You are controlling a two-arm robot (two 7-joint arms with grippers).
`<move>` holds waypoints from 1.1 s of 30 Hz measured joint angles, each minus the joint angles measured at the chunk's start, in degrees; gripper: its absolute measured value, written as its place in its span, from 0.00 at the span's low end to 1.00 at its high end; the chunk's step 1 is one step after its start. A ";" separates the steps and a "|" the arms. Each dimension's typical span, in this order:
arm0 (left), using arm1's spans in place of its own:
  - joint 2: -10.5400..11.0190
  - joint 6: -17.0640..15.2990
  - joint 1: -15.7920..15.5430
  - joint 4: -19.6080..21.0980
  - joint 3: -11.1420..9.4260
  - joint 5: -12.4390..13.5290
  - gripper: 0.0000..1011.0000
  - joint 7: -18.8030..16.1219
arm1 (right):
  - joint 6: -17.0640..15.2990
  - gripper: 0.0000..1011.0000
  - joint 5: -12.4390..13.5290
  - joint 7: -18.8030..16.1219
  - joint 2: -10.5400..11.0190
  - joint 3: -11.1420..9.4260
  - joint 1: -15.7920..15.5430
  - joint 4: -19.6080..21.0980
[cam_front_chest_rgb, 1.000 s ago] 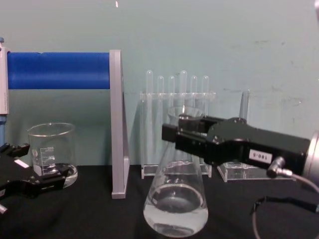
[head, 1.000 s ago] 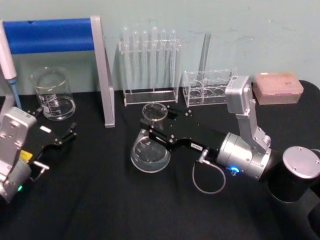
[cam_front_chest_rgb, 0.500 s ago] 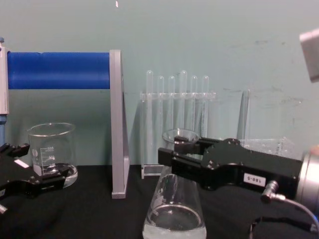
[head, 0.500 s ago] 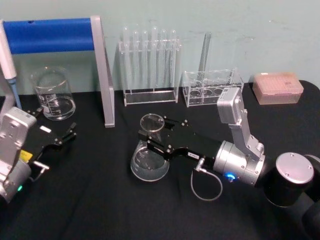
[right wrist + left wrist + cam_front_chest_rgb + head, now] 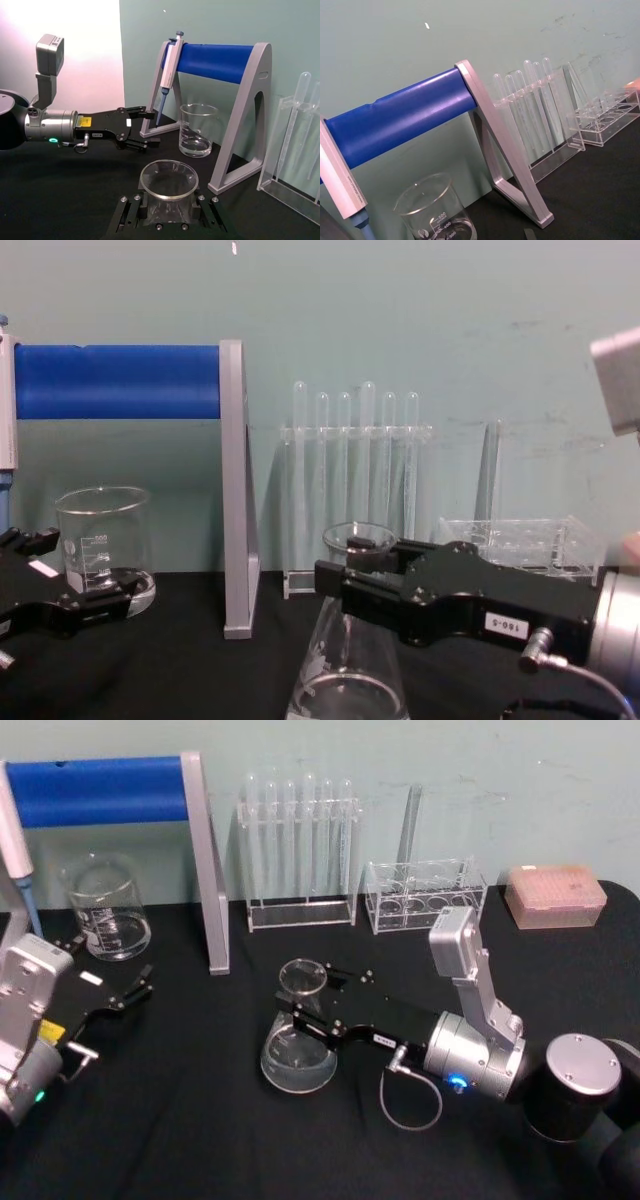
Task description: Grasp the erlenmeyer flask with one hand, shake it three times, then place it back.
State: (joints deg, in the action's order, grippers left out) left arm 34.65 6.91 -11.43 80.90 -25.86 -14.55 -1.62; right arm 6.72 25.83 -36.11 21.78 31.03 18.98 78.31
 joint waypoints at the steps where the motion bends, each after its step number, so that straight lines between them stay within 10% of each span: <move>1: 0.00 0.00 0.00 0.00 0.00 0.00 0.99 0.00 | 0.04 0.44 0.00 0.00 -0.01 0.00 -0.03 -0.06; 33: 0.00 0.00 0.00 0.00 0.00 0.00 0.99 0.00 | 0.02 0.44 -1.57 0.80 -0.60 0.33 -0.75 -1.17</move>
State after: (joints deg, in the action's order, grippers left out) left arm 34.65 6.91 -11.43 80.90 -25.86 -14.54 -1.62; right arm 6.73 24.26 -35.31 21.18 31.36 18.23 77.14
